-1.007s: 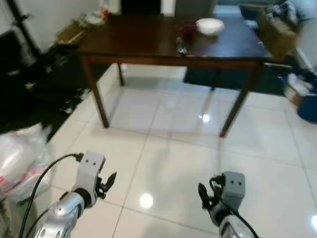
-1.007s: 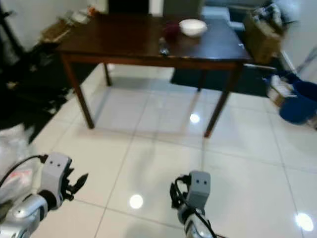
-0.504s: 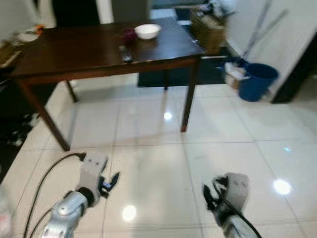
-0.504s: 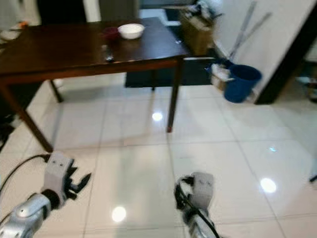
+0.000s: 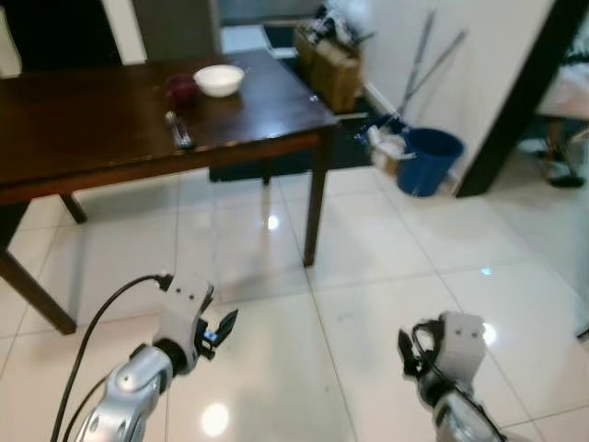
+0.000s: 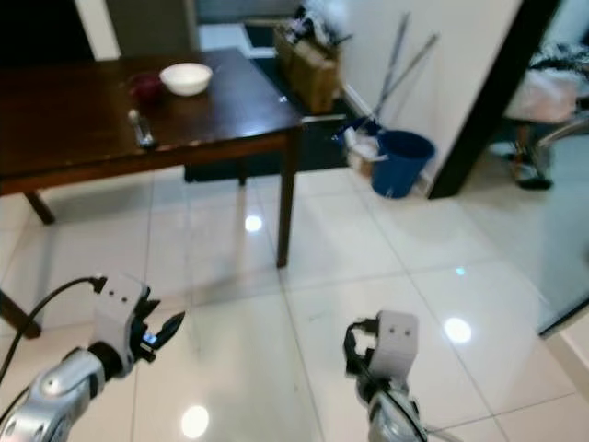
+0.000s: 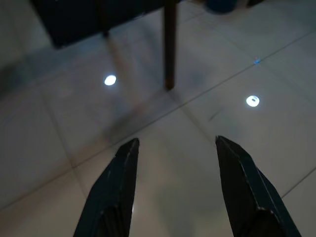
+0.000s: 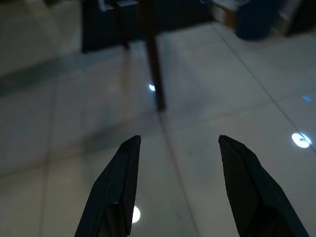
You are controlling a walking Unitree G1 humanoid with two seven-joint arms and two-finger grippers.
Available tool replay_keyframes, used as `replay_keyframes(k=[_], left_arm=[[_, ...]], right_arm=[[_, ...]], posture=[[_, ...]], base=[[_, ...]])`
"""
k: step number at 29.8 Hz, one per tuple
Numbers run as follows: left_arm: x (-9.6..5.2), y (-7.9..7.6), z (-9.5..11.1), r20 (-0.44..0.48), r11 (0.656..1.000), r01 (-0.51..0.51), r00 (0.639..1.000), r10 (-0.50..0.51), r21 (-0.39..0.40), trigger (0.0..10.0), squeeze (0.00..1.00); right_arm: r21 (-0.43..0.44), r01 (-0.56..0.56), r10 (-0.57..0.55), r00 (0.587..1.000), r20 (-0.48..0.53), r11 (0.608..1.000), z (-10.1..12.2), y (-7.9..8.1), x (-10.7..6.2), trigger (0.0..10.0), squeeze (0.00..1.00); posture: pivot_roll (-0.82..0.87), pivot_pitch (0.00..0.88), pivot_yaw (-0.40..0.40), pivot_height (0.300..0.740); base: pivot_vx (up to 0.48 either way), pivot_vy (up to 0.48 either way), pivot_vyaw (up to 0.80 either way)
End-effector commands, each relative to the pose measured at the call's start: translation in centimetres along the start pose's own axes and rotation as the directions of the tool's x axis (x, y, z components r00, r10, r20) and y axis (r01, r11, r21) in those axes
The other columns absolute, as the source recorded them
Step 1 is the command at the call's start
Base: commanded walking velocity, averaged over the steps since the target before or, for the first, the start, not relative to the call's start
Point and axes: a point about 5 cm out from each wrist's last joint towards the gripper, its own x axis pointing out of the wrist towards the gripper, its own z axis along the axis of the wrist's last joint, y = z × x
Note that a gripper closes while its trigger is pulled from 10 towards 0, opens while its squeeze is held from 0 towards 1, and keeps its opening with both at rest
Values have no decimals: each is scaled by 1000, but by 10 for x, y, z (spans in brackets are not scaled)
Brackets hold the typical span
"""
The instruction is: Setting the table
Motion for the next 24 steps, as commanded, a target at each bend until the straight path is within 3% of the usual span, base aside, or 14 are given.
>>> replay_keyframes(k=[1,6,7,8,9,14,18,24], left_arm=[[0,3,-2,-12,1000,-13,1000,13,-11,10000,0],[1,3,8,26,1000,-17,1000,17,0,10000,0],[2,2,21,80,999,-33,996,32,13,10000,0],[2,2,21,80,999,-33,996,32,13,10000,0],[4,3,37,146,998,-62,987,60,8,10000,0],[6,-1,81,305,992,-124,944,127,-29,10000,0],[8,-6,101,365,989,-142,919,148,-43,10000,0],[7,-7,116,390,984,-173,903,179,-49,10000,0]], right_arm=[[-13,-4,4,999,32,1000,5,2,0,10000,0],[-32,-22,26,991,128,999,26,5,3,10000,0],[-56,-38,48,977,207,998,46,8,4,10000,0],[-56,-38,48,977,207,998,46,8,4,10000,0],[-62,-53,68,959,275,997,65,11,5,10000,0],[-58,-132,144,909,392,990,105,16,7,10000,0],[-50,-200,203,892,405,979,115,21,7,10000,0],[-29,-229,222,897,383,973,114,26,9,10000,0]], posture=[[-30,34,112,740],[-30,35,112,740],[-30,37,112,740],[-30,37,112,740],[-31,37,113,740],[-31,40,116,740],[-29,42,116,740],[-21,43,119,740]], base=[[472,0,0],[472,0,0],[472,0,0],[472,0,0],[472,0,0],[472,0,0],[472,0,0],[472,0,0]])
